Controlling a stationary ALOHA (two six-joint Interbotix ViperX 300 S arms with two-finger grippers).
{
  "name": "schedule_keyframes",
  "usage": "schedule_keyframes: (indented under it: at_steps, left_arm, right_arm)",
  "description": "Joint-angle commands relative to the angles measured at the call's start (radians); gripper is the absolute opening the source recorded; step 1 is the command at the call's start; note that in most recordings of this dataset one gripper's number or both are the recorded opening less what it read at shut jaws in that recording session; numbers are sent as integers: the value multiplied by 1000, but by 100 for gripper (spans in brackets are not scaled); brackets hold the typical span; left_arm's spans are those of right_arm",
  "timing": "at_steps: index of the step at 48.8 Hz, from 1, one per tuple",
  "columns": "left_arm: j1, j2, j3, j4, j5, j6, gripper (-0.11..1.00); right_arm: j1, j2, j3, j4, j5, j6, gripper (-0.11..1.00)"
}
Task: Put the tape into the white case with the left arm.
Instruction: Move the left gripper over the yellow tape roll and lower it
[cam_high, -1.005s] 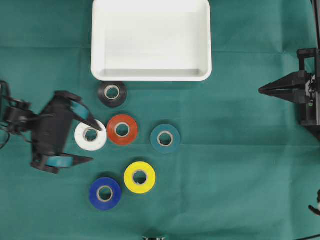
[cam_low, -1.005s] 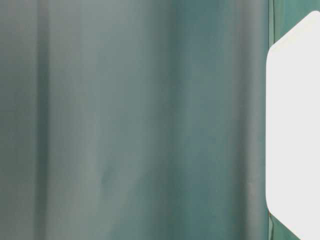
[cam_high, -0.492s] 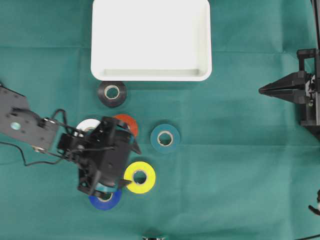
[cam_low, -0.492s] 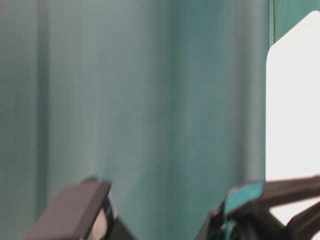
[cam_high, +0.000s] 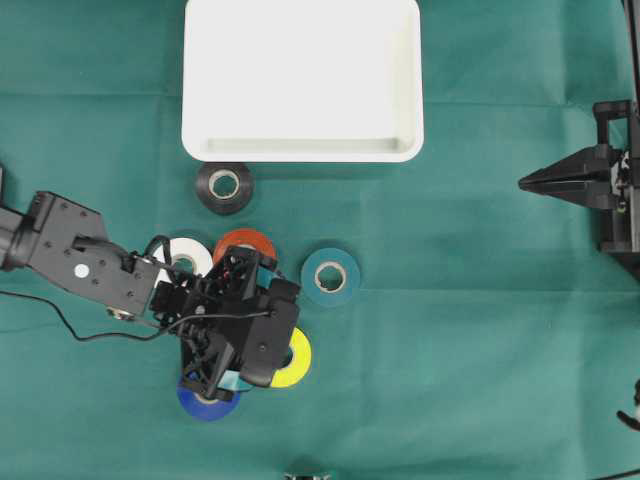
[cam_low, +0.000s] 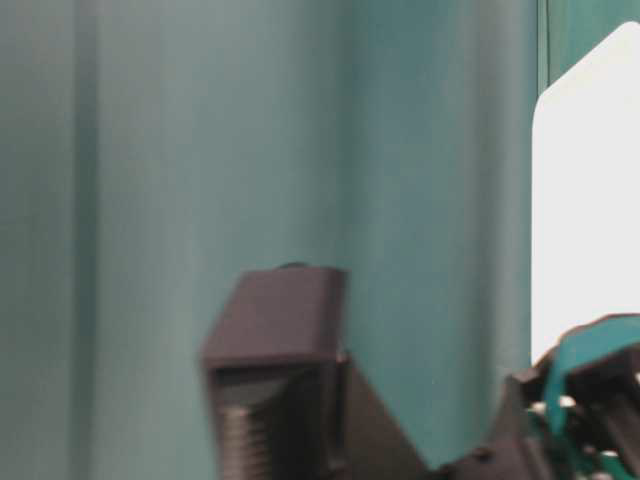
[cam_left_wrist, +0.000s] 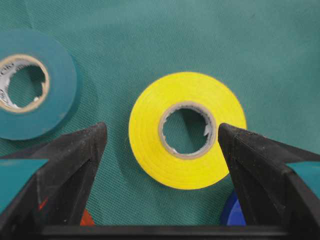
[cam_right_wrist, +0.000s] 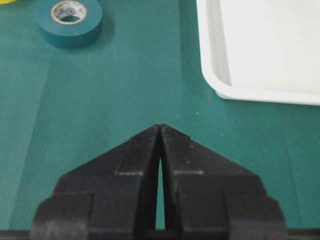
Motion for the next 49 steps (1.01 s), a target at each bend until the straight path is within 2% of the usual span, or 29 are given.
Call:
schedule_keyframes:
  at_steps: [1, 22, 38, 43, 49]
  left_arm:
    - [2, 0, -21, -2, -3, 2, 99]
    - [9, 83, -43, -2, -18, -2, 99]
    - [20, 92, -46, -3, -17, -2, 96]
    - [20, 92, -48, -2, -15, 0, 84]
    - [20, 89, -54, -2, -14, 2, 50]
  right_arm:
    - [-2, 6, -6, 0, -9, 2, -10]
    - [-2, 6, -2, 0, -12, 2, -10]
    - [-2, 5, 2, 0, -15, 2, -10]
    - [-2, 5, 2, 0, -14, 2, -10]
    - [-2, 5, 2, -2, -15, 2, -10]
